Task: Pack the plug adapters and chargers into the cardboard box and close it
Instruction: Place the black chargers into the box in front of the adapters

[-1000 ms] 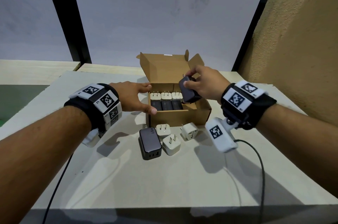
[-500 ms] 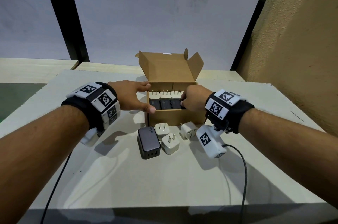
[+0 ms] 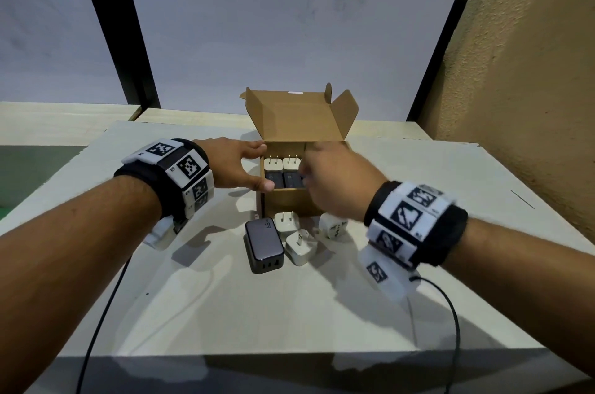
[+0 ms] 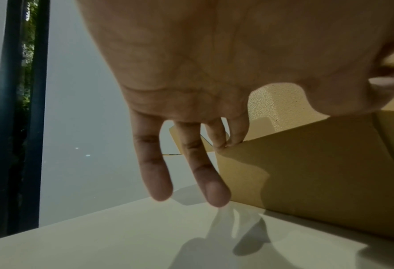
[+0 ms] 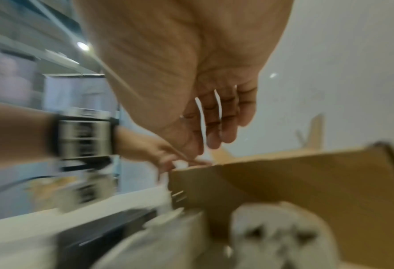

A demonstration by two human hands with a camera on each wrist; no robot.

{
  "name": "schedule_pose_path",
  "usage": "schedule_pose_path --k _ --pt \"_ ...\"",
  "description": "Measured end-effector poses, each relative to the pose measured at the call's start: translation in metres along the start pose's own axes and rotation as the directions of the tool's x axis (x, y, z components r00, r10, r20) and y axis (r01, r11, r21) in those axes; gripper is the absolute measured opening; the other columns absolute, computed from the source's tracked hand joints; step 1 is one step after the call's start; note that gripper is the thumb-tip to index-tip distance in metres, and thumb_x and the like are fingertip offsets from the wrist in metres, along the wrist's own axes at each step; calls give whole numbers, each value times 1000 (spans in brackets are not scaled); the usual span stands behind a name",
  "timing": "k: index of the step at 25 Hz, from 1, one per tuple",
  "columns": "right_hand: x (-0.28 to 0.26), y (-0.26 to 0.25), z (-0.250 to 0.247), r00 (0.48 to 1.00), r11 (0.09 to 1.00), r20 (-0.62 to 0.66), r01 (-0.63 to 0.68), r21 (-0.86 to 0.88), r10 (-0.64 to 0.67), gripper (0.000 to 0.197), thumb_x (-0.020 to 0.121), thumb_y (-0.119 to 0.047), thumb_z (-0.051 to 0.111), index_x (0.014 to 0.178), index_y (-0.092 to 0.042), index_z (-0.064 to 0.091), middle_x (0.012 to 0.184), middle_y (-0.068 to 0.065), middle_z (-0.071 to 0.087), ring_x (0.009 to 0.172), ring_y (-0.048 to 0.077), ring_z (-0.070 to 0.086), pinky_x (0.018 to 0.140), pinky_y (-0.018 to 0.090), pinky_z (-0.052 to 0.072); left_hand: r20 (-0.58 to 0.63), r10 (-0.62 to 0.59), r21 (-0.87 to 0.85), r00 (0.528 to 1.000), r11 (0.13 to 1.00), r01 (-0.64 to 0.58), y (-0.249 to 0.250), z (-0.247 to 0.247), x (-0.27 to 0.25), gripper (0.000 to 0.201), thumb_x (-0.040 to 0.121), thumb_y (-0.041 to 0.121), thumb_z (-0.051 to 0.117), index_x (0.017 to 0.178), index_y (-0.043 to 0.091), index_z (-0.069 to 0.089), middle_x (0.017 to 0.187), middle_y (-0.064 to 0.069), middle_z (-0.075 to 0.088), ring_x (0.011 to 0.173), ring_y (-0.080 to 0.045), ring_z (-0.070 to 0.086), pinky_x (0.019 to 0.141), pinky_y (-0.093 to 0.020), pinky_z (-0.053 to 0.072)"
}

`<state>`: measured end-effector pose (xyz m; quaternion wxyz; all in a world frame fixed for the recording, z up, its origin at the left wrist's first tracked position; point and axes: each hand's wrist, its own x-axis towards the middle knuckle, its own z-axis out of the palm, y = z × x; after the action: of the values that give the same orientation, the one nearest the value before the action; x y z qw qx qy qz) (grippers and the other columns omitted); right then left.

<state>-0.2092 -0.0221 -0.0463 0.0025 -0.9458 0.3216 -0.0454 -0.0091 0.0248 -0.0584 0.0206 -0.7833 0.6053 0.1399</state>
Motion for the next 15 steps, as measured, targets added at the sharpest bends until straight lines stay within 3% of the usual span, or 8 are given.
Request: schedule_pose_path --k 2,4,6,9,11,15 --pt "-26 -22 5 979 984 113 164 70 -171 29 93 -26 53 121 -25 61 116 0 54 109 21 52 89 37 48 0 12 -7 1000 1000 -12 -5 2 2 110 51 94 41 146 43 18 155 23 12 141 -18 27 114 -45 18" --pt "-46 -36 14 944 965 201 247 93 -261 35 95 -31 52 129 -29 55 116 0 52 107 20 51 81 35 45 -8 13 -9 1000 1000 -13 -6 2 2 109 51 93 42 146 44 18 154 25 12 141 -17 27 113 -45 18" --pt "-54 -40 22 929 954 219 300 26 -298 41 95 -35 50 136 -30 48 119 2 49 106 21 48 75 32 38 -21 7 -7 1000 1000 -8 -4 2 0 102 59 86 46 147 42 18 155 24 12 142 -17 26 114 -43 17" --pt "-55 -44 26 926 947 223 319 -37 -304 46 95 -42 47 140 -31 43 127 2 49 110 21 45 81 34 36 -21 9 11 1000 1000 -8 0 0 -5 97 67 79 50 148 38 17 156 22 11 142 -18 24 114 -41 16" --pt "-54 -43 25 924 950 233 313 -12 -302 43 94 -49 46 134 -32 50 127 1 53 112 21 47 84 36 37 -17 4 8 1000 1000 -4 2 -1 -8 95 69 77 52 148 37 18 155 23 11 142 -17 25 113 -40 17" --pt "-50 -44 21 964 980 181 181 77 -193 43 89 -60 46 107 -26 64 103 -3 66 96 20 59 77 35 43 -23 6 7 1000 1000 -6 3 -2 -11 94 69 76 53 148 37 19 155 24 12 142 -17 26 113 -40 18"
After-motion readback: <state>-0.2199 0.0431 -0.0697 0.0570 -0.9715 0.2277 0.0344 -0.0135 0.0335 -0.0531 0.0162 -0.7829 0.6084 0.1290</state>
